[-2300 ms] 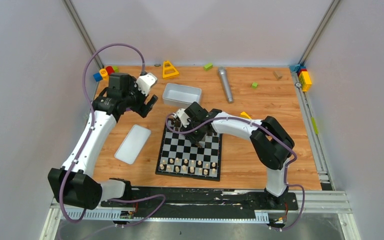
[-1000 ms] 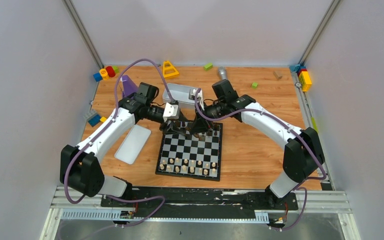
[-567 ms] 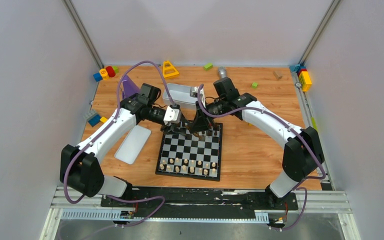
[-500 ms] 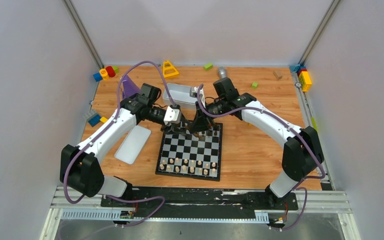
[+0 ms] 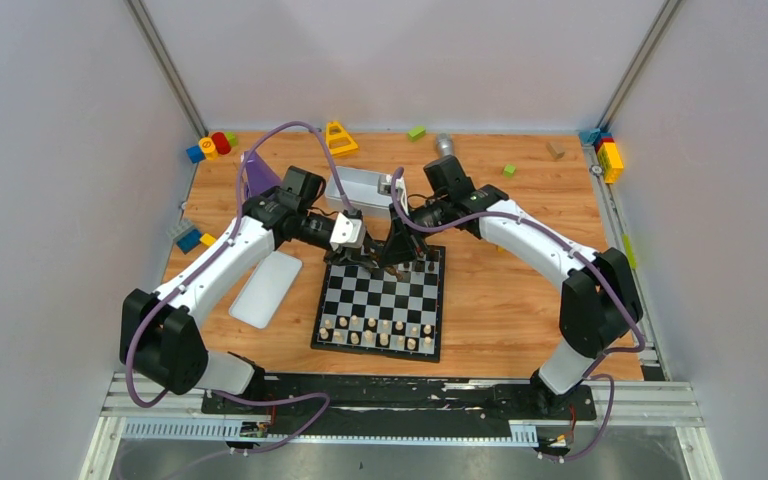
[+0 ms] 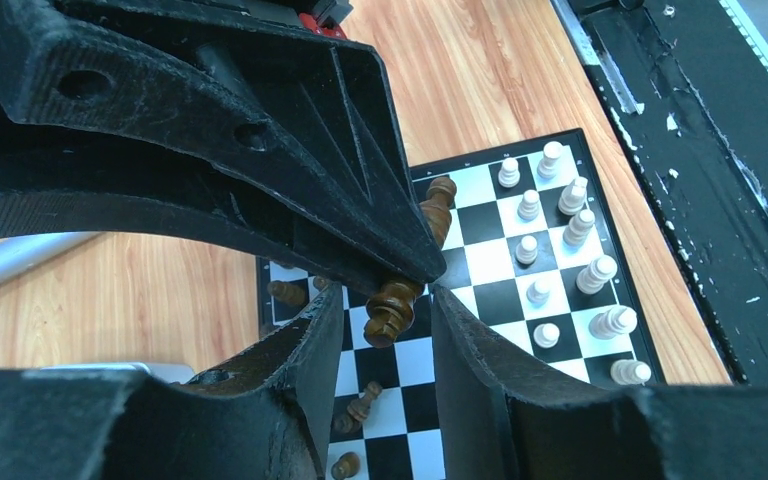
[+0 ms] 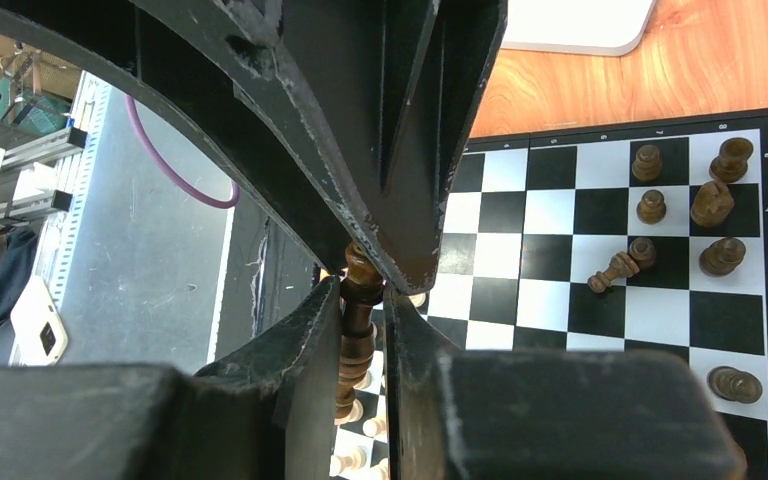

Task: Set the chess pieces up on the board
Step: Pick up the chess piece from the chessboard.

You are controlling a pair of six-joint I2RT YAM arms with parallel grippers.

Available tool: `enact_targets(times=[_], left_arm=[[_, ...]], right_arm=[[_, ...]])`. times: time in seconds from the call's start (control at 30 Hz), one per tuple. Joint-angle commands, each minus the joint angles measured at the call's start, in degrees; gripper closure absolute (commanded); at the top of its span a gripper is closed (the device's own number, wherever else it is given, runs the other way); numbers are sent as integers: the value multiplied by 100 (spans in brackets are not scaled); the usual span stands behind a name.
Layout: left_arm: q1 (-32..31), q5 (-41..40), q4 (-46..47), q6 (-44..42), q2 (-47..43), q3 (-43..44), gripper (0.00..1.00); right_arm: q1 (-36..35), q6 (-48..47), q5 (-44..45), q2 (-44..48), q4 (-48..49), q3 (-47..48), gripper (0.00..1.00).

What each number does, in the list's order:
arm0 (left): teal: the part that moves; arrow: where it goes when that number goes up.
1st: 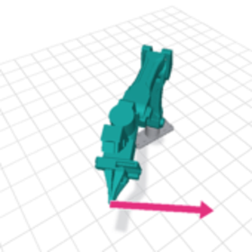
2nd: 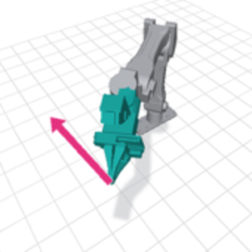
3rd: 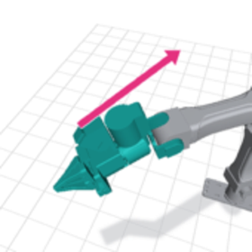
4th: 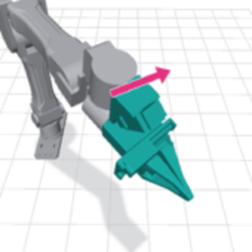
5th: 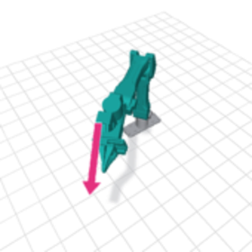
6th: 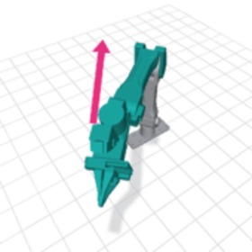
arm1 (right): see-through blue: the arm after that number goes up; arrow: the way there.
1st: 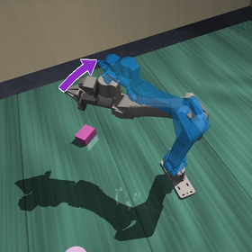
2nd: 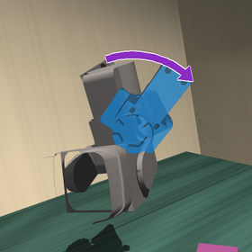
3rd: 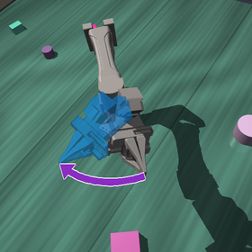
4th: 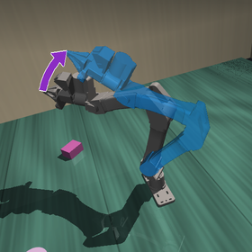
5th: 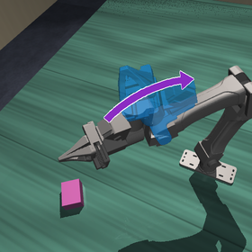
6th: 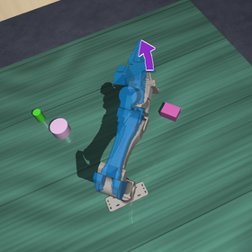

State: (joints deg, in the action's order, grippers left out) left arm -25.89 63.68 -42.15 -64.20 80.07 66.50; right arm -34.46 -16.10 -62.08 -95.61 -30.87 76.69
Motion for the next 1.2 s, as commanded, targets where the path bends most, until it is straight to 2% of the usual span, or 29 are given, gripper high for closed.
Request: enact_targets(times=[0.0, 0.23, 0.43, 0.53, 0.7, 0.83, 0.97, 1.17], left_arm=[[-54, 22, 66, 43, 5, 223, 56], [-65, -105, -36, -13, 8, 225, 65], [-65, -140, -61, 8, 2, 269, 78], [-65, -148, -85, 14, 15, 311, 87], [-65, -320, -261, -57, 25, 362, 100], [-64, -484, -507, -99, 47, 474, 100], [-65, -601, -330, 310, 21, 480, 100], [-65, -738, 657, 1439, -152, 195, 100]], right_arm=[[10, 10, -213, -22, 2, 285, 100], [26, 27, -216, -22, 2, 292, 100], [40, 62, -201, -57, -8, 299, 99], [44, 84, -167, -65, -17, 310, 93], [111, 91, -7, -6, -59, 361, 72], [251, 51, 77, 92, -148, 415, 60], [394, -62, 138, 278, -245, 237, 50], [615, 13, 112, 509, -156, -143, 46]])
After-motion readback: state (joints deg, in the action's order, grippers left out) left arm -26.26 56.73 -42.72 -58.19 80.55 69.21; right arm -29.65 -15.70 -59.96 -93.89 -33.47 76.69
